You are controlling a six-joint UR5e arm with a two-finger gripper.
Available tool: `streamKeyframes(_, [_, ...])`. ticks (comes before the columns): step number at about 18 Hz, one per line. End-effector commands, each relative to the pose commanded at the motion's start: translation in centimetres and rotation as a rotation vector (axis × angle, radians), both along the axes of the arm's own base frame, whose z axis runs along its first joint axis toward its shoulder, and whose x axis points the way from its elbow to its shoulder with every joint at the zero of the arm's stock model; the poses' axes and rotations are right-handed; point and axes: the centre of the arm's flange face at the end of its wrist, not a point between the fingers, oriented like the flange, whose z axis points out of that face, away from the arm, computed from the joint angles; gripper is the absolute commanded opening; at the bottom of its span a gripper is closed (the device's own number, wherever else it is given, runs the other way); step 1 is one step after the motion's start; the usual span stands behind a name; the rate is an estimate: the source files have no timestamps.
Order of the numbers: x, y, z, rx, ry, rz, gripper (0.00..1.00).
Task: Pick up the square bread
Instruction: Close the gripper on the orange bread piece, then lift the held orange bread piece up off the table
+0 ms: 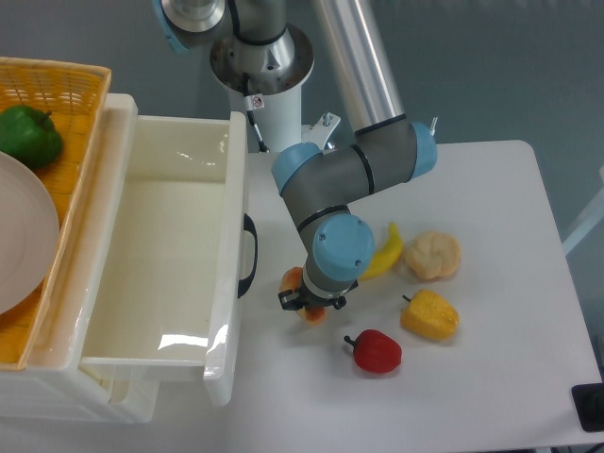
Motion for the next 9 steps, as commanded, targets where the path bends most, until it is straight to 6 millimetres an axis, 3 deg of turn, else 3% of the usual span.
streamKeyframes(4, [-0.4, 0.2, 3.1, 0.028, 0.048, -0.021, 0.26])
streamKeyframes(9, [-0.6, -0.6, 7.1, 0.029, 0.132, -0.24, 0.26])
